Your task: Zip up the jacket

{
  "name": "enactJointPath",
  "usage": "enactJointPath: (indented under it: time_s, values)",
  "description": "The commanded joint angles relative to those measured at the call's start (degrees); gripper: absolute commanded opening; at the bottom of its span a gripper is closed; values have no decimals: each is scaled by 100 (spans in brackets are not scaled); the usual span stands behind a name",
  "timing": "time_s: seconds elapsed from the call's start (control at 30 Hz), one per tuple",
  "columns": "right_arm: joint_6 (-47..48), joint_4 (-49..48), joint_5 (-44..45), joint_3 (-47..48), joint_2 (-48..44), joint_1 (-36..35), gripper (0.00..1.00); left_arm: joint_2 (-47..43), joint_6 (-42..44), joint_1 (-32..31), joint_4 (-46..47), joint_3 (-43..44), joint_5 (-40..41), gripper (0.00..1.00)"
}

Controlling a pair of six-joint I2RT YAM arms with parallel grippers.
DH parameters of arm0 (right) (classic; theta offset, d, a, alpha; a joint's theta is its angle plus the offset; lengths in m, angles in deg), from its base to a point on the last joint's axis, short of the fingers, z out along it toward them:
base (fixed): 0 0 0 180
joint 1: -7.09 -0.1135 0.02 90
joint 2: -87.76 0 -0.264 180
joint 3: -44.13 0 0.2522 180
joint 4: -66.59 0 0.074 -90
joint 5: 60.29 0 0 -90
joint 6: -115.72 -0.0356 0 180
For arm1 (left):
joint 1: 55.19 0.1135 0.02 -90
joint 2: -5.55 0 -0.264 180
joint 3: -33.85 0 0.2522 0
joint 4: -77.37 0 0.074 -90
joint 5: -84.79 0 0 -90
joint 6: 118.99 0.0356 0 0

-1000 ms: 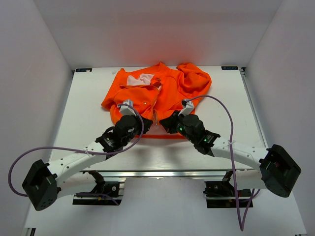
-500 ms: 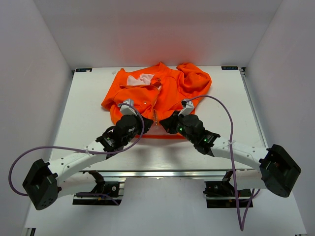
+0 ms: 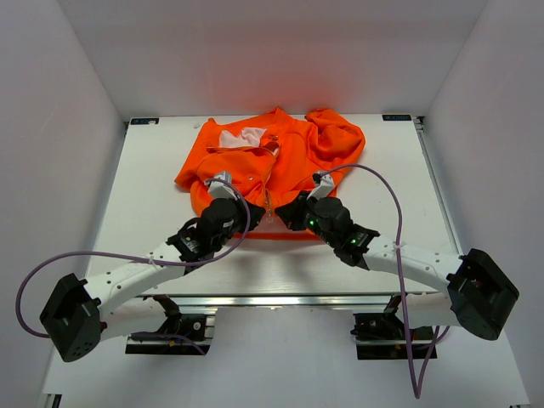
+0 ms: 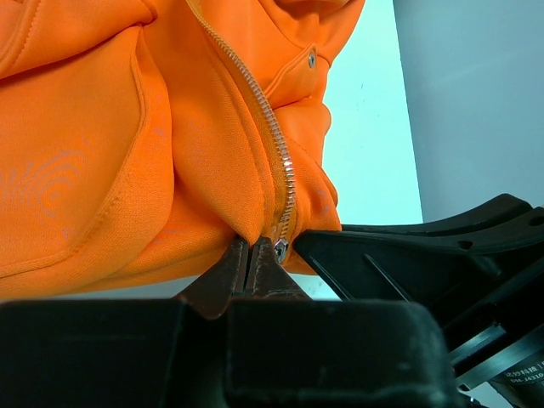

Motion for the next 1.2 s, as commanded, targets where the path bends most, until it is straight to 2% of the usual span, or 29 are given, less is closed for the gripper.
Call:
enactJointPath:
  time_s: [0.0, 0.5, 0.77, 0.97, 1.17]
  values:
    - [-96, -222, 103, 280, 13, -57, 0, -1, 26, -48, 22, 223, -80, 0]
    - [-333, -108, 340, 412, -5, -57, 0, 34, 263, -188, -4, 276, -142, 0]
    - [-570, 340, 147, 640, -93, -57, 0, 333, 510, -461, -347, 443, 104, 0]
    - [-684, 937, 120, 965, -75, -57, 0, 482, 571, -830, -690, 645, 588, 0]
    - [-772, 790, 77, 808, -75, -57, 0, 272, 528, -857, -620, 592, 333, 0]
